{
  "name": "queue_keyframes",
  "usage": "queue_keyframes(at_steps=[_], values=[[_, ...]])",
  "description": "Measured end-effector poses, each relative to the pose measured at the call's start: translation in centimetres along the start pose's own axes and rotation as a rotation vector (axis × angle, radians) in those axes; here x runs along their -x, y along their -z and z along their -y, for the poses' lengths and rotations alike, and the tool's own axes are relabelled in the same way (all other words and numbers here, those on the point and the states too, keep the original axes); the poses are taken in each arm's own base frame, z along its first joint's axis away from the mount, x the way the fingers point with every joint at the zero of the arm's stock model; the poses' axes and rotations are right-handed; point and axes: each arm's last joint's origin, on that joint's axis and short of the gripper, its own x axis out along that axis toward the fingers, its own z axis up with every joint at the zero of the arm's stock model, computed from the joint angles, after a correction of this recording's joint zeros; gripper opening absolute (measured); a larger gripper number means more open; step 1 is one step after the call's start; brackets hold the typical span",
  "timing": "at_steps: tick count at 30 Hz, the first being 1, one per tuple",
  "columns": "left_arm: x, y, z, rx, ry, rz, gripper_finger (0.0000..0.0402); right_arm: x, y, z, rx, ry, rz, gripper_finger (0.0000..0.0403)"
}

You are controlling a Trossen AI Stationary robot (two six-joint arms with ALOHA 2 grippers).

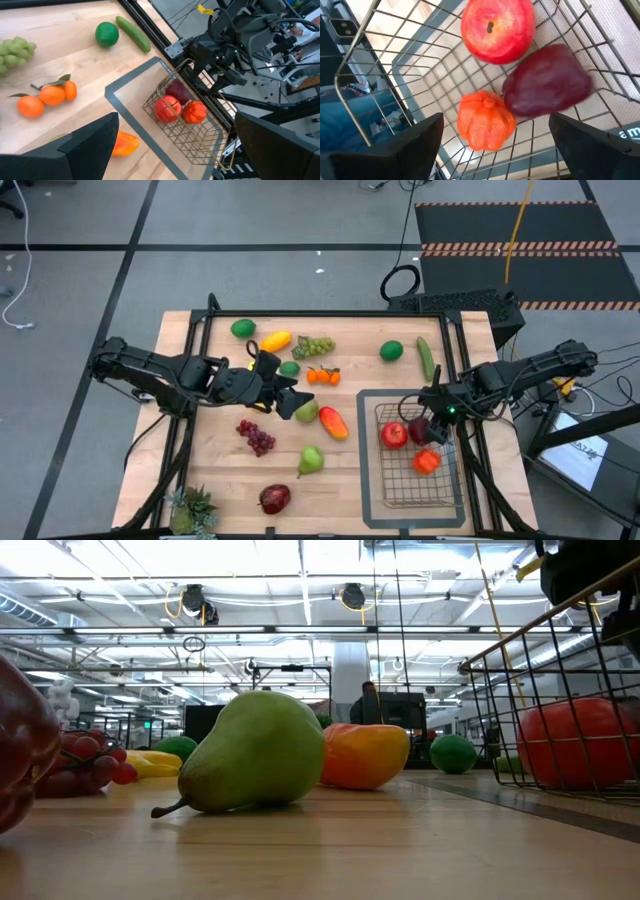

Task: Build produce basket
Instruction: Put the dark red apple into the wire basket

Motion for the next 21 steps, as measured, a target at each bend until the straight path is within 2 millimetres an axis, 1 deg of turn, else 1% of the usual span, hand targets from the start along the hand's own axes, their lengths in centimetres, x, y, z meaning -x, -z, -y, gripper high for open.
queue_keyframes(at_steps=[5,8,11,16,21], values=[[0.0,0.0,0.0,0.004,0.0,0.0,0.0397,0.0,0.0,0.0,-0.013,-0.003,0.002,0.0357],[0.0,0.0,0.0,0.007,0.0,0.0,0.0397,0.3,0.0,-0.1,-0.035,-0.034,0.023,0.0357],[0.0,0.1,-0.1,0.012,-0.008,-0.006,0.0397,0.8,-0.2,-0.6,-0.035,-0.119,0.078,0.0357],[0.0,0.3,-0.5,0.02,-0.053,-0.034,0.0397,2.1,-0.6,-1.8,-0.045,-0.309,0.194,0.0357],[0.1,0.8,-1.1,0.02,-0.091,-0.096,0.0397,3.4,-1.3,-2.9,-0.037,-0.446,0.378,0.0357]])
